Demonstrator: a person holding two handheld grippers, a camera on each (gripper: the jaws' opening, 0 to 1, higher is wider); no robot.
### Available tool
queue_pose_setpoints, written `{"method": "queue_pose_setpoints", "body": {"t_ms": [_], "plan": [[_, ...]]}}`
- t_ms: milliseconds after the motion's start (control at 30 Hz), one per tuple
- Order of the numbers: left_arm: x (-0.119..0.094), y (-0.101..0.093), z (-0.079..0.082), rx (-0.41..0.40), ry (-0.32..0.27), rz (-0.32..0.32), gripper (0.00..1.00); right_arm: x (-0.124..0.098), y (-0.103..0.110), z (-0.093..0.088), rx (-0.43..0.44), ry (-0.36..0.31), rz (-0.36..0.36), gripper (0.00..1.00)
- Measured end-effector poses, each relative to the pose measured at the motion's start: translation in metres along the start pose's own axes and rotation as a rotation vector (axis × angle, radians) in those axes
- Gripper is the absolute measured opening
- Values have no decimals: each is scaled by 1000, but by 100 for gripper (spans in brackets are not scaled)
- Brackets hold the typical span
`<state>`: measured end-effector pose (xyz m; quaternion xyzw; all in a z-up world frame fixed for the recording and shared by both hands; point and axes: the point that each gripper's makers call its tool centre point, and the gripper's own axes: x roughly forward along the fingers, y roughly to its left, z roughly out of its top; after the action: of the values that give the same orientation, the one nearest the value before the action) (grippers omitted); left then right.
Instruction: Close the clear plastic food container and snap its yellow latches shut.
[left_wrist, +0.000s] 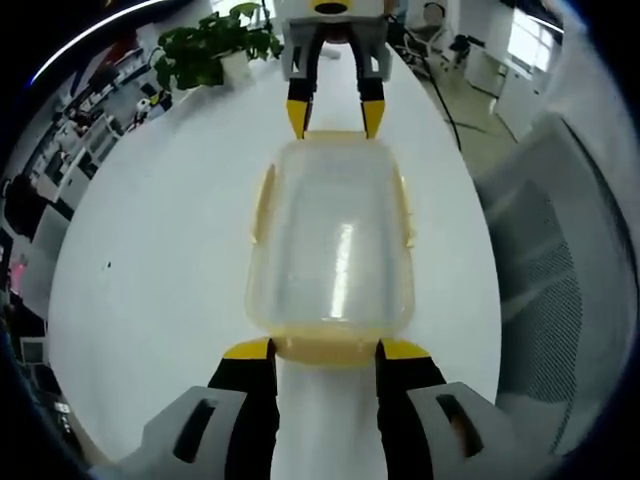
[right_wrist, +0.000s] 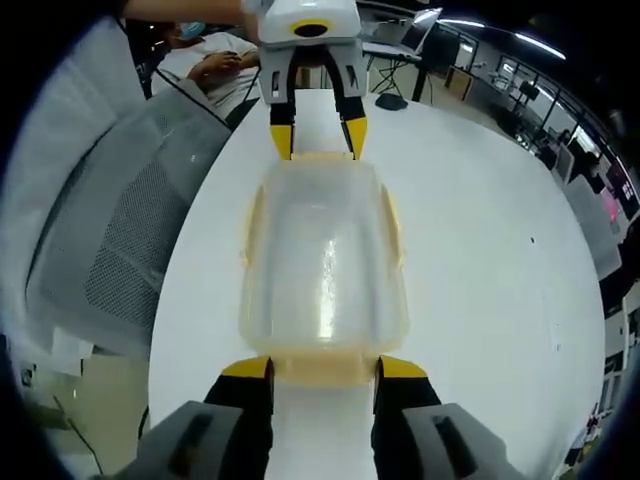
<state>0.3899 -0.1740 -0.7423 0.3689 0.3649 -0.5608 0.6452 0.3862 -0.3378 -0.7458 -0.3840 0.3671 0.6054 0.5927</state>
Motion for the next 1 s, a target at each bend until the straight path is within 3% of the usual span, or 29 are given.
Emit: {"method": "queue_pose_setpoints", "body": {"t_ms": [267, 333, 367, 400, 433, 500, 800, 1000], "plan": [[1, -3, -2, 7, -18, -7, 38, -1, -2, 0, 5, 0, -23, 37], [4, -14, -11, -49, 12, -72, 47, -3, -1, 1, 59, -18, -18, 44], [7, -12, -16, -69, 31, -59, 59, -3, -3, 2, 64, -32, -28, 51], [8, -9, -18, -63, 33, -39, 62, -5, -1, 3, 85, -42, -13, 52], [6, -5, -18, -36, 20, -15, 59, -6, -2, 2, 76, -38, -16, 50], [4, -10, -16, -69, 2, -40, 52, -8, -4, 2, 68, -39, -32, 51], [3, -11, -19, -62, 15, -33, 51, -10, -1, 5, 67, -37, -30, 49], [-4, -8, -15, -94, -3, -24, 51, -15, -2, 14, 121, -80, -36, 50]]}}
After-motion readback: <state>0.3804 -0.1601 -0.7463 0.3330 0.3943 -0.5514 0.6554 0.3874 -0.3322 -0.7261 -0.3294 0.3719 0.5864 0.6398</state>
